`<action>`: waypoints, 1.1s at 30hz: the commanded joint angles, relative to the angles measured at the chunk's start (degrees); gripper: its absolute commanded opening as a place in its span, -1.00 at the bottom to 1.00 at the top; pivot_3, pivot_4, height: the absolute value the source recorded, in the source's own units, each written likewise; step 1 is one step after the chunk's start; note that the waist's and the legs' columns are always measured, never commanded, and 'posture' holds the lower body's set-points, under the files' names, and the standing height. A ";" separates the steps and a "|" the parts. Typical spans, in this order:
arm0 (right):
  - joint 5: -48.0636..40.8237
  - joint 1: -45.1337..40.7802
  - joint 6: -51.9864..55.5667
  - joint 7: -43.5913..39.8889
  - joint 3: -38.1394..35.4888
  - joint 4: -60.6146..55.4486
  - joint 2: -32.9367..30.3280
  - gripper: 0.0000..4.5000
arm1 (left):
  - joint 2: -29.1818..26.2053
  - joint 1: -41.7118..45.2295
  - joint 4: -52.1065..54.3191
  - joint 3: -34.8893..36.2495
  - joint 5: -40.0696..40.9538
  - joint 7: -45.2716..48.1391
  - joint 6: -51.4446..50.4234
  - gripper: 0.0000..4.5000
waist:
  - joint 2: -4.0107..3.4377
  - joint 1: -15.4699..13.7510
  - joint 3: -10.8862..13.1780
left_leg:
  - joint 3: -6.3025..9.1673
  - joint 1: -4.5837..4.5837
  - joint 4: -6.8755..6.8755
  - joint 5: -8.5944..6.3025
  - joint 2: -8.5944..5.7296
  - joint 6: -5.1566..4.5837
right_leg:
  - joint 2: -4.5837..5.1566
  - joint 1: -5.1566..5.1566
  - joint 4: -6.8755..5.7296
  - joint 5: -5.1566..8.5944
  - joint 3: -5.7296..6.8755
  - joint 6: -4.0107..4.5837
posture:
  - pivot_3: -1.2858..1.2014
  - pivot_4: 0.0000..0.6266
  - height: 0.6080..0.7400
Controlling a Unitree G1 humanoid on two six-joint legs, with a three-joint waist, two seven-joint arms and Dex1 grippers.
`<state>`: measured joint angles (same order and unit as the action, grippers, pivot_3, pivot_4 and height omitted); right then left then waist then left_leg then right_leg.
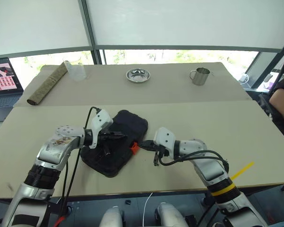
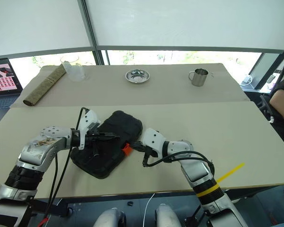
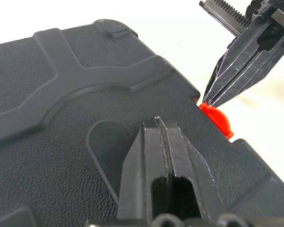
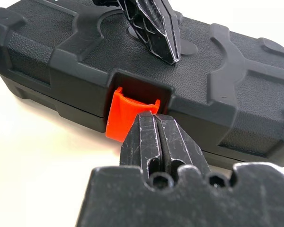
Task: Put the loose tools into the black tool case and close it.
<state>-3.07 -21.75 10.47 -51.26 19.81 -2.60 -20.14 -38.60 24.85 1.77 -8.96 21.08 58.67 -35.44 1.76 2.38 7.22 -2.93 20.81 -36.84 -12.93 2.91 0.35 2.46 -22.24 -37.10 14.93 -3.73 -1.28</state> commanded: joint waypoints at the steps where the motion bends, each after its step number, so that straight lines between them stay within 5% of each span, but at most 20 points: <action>1: -0.90 0.29 1.71 -1.57 0.98 -1.94 -0.75 -0.98 | -0.08 -4.51 -4.91 -6.23 -4.36 -0.81 -3.75 -1.00 | 0.02 -0.01 -0.01 | 0.00 0.00 0.00 0.00 0.00 0.00 | 0.00 0.00 0.01 0.00 0.00 0.00 | 0.03 -0.52 1.00; 22: -0.31 -2.25 0.69 -0.16 1.29 2.72 3.38 -0.98 | -1.70 -4.57 -5.79 -7.84 -4.97 0.09 -6.74 -1.00 | 0.06 0.07 0.02 | 0.37 0.04 0.08 -0.01 0.00 0.02 | 0.03 -0.08 0.11 0.21 -0.06 0.32 | 0.03 -0.52 1.00; 33: -2.31 -1.71 6.21 -3.64 1.18 -2.69 -0.16 -0.98 | -1.56 -5.59 -6.04 -7.38 -4.89 -0.58 -6.95 -1.00 | 0.05 0.19 0.02 | 0.43 -0.02 0.30 -0.02 0.01 0.03 | 0.02 -0.09 0.27 0.23 -0.09 0.33 | 0.03 -0.52 1.00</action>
<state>-3.73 -22.17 16.17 -54.66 21.52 -3.37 -20.43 -39.37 24.84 1.80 -8.97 21.09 59.46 -35.63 1.81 2.57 7.24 -2.50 20.79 -36.51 -12.95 2.92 0.38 2.48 -22.33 -36.79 15.16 -3.83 -0.94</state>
